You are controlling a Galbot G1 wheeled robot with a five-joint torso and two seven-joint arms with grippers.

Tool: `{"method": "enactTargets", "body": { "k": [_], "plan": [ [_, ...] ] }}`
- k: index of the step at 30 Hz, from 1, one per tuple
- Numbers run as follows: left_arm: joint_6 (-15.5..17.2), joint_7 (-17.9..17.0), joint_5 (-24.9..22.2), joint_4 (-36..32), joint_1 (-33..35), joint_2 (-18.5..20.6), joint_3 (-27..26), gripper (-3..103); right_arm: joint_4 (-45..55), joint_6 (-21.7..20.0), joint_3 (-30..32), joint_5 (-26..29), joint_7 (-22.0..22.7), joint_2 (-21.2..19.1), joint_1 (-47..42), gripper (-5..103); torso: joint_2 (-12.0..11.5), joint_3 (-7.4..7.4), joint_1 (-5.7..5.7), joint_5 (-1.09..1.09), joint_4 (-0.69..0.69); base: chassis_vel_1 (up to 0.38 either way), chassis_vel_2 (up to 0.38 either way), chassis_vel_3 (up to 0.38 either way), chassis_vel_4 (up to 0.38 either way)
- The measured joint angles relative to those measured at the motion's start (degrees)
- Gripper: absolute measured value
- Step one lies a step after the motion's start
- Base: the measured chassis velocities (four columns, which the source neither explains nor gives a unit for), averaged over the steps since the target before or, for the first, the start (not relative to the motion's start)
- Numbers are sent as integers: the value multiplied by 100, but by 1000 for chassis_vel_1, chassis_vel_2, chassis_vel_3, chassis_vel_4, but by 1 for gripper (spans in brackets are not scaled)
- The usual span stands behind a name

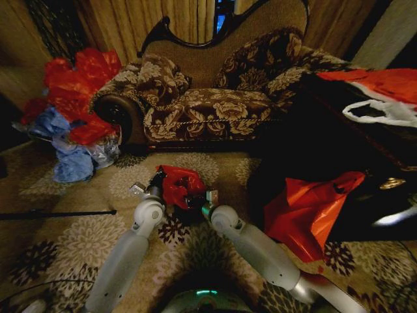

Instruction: Place a garbage bag over the trash bin.

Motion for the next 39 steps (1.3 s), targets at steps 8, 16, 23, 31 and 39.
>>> {"method": "enactTargets", "body": {
  "k": [8, 16, 23, 31, 39],
  "plan": [
    [14, -78, 58, 50, 84, 9, -93, 0, 984, -51, -69, 198, 94, -404, -373, 0, -1, 0, 0, 0, -1, 0, 0, 0, 0],
    [744, -844, 335, -90, 384, 148, -116, 0, 1418, -78, 155, 340, 101, -797, -565, 0, -1, -1, -1, -1, 0, 0, 0, 0, 0],
    [680, -839, 771, 351, 573, 82, -260, 0, 1618, -93, 312, 268, 34, -996, -909, 0, -1, -1, -1, 0, 0, 0, 0, 0, 0],
    [469, -671, 949, 1247, 298, -147, -201, 0, 1726, -94, 521, 170, -101, -1107, -1216, 0, -1, 0, -1, 0, -1, 0, 0, 0, 0],
    [334, -509, 1090, 2108, -4, -372, -128, 0, 1813, -104, 692, 123, -210, -1186, -1402, 0, -1, 0, -1, 0, -1, 0, 0, 0, 0]
  ]
}}
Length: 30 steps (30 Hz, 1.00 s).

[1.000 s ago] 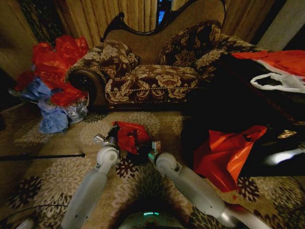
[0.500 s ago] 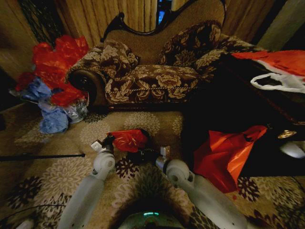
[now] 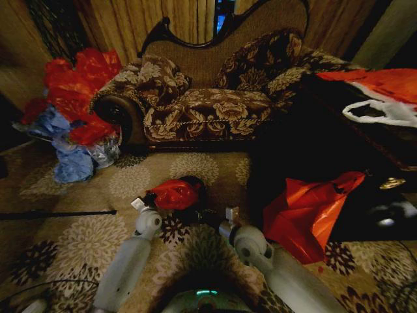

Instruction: Place a garbage bag over the trash bin.

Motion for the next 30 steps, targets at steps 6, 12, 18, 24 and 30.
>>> {"method": "enactTargets", "body": {
  "k": [6, 12, 18, 24, 30],
  "plan": [
    [77, 19, 42, -325, 140, 36, 37, 0, -48, 18, 5, 110, -51, 150, 248, 6, 0, 0, 0, 0, -1, 0, 0, 0, 0],
    [106, 18, 50, -495, 304, 53, 37, 0, -677, 76, -290, 268, -22, 555, 944, 22, 0, 1, 0, -1, 4, 0, 0, 0, 0],
    [86, 45, 88, -432, 286, 47, 11, 0, -1721, -43, -689, 104, -367, 936, 1631, 43, 0, 1, 2, -1, 1, 0, 0, 0, 0],
    [79, 75, 89, -367, 169, 25, 24, 0, -2611, -204, -755, 128, -542, 1354, 1944, 71, 0, 1, 1, -1, 0, 0, 0, 0, 0],
    [63, 122, 73, -344, 121, 23, 27, 0, -2985, -222, -759, 127, -674, 1435, 2029, 88, 0, 1, 1, 0, 0, 0, 0, 0, 0]
  ]
}}
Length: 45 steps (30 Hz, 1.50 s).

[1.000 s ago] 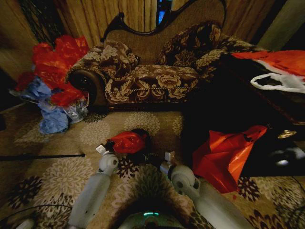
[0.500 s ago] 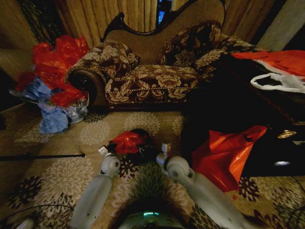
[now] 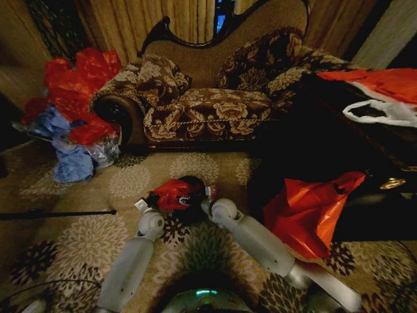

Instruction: Place a garbage bag over the trash bin.

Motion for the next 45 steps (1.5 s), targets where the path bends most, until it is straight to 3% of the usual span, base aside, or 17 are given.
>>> {"method": "enactTargets", "body": {
  "k": [2, 6, 12, 14, 17, 19, 20, 22, 23, 25, 27, 29, 34, 40, 45],
  "plan": [
    [-8, 5, -8, 19, -28, -6, 1, 0, -76, -23, -8, 120, -16, 11, 8, 97, 0, 0, -1, 0, 0, 0, 0, 0, 0],
    [-20, 7, -10, 56, -61, -24, 10, 0, -129, -27, -18, 180, -48, 69, 6, 102, 0, 0, -1, 0, 0, 0, 0, 0, 0],
    [-36, 3, -16, 66, -106, -62, 45, 0, -121, -13, -66, 192, -95, 128, 0, 83, 0, 0, -1, 0, 0, 0, 0, 0, 0],
    [-38, 2, -16, 66, -107, -63, 45, 0, -120, -9, -75, 185, -96, 128, -3, 83, 0, 0, -1, 0, 0, 0, 0, 0, 0],
    [-46, 0, -25, 66, -122, -68, 48, 0, -159, 35, -109, 92, -126, 140, -22, 66, 0, 0, -1, 0, 0, 0, 0, 0, 0],
    [-50, 0, -28, 72, -131, -68, 49, 0, -170, 45, -118, 63, -136, 145, -26, 66, 0, 0, -1, 0, 0, 0, 0, 0, 0],
    [-64, 0, -32, 98, -160, -68, 51, 0, -195, 87, -139, -30, -160, 160, -29, 55, 0, 0, -1, 0, 0, 0, 0, 0, 0],
    [-68, 0, -34, 106, -172, -68, 51, 0, -205, 105, -146, -69, -171, 164, -29, 55, 0, 0, -1, 0, 0, 0, 0, 0, 0],
    [-74, -2, -38, 114, -194, -69, 56, 0, -238, 170, -162, -171, -195, 182, -29, 44, 0, 0, -1, 0, 0, 0, 0, 0, 0],
    [-79, -3, -41, 114, -205, -68, 60, 0, -248, 201, -168, -204, -195, 190, -29, 44, 0, 0, -1, 0, 0, 0, 0, 0, 0],
    [-103, -5, -46, 115, -219, -74, 69, 0, -270, 366, -203, -311, -136, 225, -28, 27, 0, -1, -1, 0, 0, 0, 0, 0, 0],
    [-117, -5, -46, 117, -220, -79, 71, 0, -270, 435, -214, -369, -81, 243, -28, 27, 0, 0, -1, 0, 0, 0, 0, 0, 0],
    [-161, 0, -47, 117, -220, -87, 74, 0, -229, 777, -287, -881, 96, 266, -48, 6, 0, -1, -1, 0, 0, 0, 0, 0, 0],
    [-174, 12, -47, 129, -236, -100, 75, 0, 88, 1119, -306, -889, 448, 233, -162, 0, 0, -1, -1, 1, 1, 0, 0, 0, 0],
    [-185, 30, -31, 184, -243, -143, 78, 0, 715, 1454, -332, -562, 325, -41, -371, 0, 0, -1, -1, 0, 0, 0, 0, 0, 0]
  ]
}}
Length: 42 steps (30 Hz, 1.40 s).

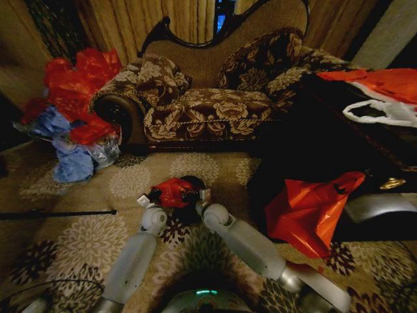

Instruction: Place a garbage bag over the trash bin.

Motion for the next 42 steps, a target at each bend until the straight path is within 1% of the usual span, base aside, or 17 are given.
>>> {"method": "enactTargets", "body": {
  "k": [1, 3, 5, 6, 7, 8, 9, 10, 11, 13, 14, 17, 22, 25, 33, 36, 42],
  "plan": [
    [-4, 4, 5, 21, -5, -20, 6, 0, 213, 93, -23, 117, -179, -103, -85, 0, 0, 0, 0, 0, 1, 0, 0, 0, 0],
    [-5, 4, 6, 27, -10, -30, 9, 0, 317, 131, -37, 162, -329, -167, -146, 0, 0, 0, 0, 0, 1, 0, 0, 0, 0],
    [-5, 4, 7, 27, -19, -41, 22, 0, 468, 176, -55, 135, -962, -365, -366, 0, 1, 0, 0, 1, 0, 0, 0, 0, 0],
    [-5, 4, 7, 27, -19, -41, 22, 0, 468, 176, -55, 135, -962, -365, -366, 0, 1, 0, 0, 1, 0, 0, 0, 0, 0],
    [-5, 2, 7, 24, -23, -44, 30, 0, 468, 177, -58, -24, -1344, -488, -501, 0, 1, 0, 0, 1, 0, 0, 0, 0, 0],
    [-5, 0, 7, 19, -23, -44, 31, 0, 451, 177, -57, -121, -1495, -531, -550, 0, 1, 0, 0, 0, 0, 0, 0, 0, 0],
    [-5, -4, 7, 1, -21, -43, 36, 0, 326, 171, -25, -462, -1917, -618, -654, 0, 1, 0, 0, 1, 0, 0, 0, 0, 0],
    [-5, -4, 7, 1, -21, -43, 36, 0, 326, 171, -25, -462, -1917, -618, -654, 0, 1, 0, 0, 1, 0, 0, 0, 0, 0],
    [-5, -7, 8, -15, -12, -40, 36, 0, 137, 168, 20, -762, -2219, -657, -707, 0, 1, 0, 0, 2, 0, 0, 0, 0, 0],
    [-5, -10, 7, -40, 20, -41, 40, 0, -216, 164, 95, -1149, -2553, -672, -766, 0, 1, 1, 0, 0, 0, 0, 0, 0, 0],
    [-5, -10, 7, -40, 20, -41, 40, 0, -216, 164, 95, -1149, -2553, -672, -766, 0, 1, 1, 0, 0, 0, 0, 0, 0, 0],
    [-5, -13, 8, -75, 80, -47, 42, 0, -835, 269, 202, -1620, -2663, -562, -819, 0, 1, 1, 0, 0, 0, 0, 0, 0, 0],
    [-5, -14, 9, -79, 102, -34, 42, 0, -1248, 322, 290, -1893, -2699, -400, -790, 0, 1, 1, 0, 0, 1, 0, 0, 0, 0],
    [-11, -14, 10, -49, 115, -25, 42, 0, -1593, 396, 374, -2300, -2727, -246, -740, 0, 1, 1, 1, 0, 1, 0, 0, 0, 0],
    [-88, 67, 88, 122, 212, -81, 47, 0, -1964, 399, 520, -2439, -2588, -128, -768, 0, 1, 0, 1, 0, 1, 0, 0, 0, 0],
    [-241, 276, 195, 570, 153, -211, 78, 0, -2101, 387, 631, -2521, -2544, -134, -833, 0, 1, 1, 0, 1, 1, 0, 0, 0, 0],
    [-344, 431, 252, 1290, -195, -431, 85, 0, -2149, 364, 729, -2618, -2523, -183, -866, 0, 1, 0, 0, 1, 0, 0, 0, 0, 0]
  ]
}}
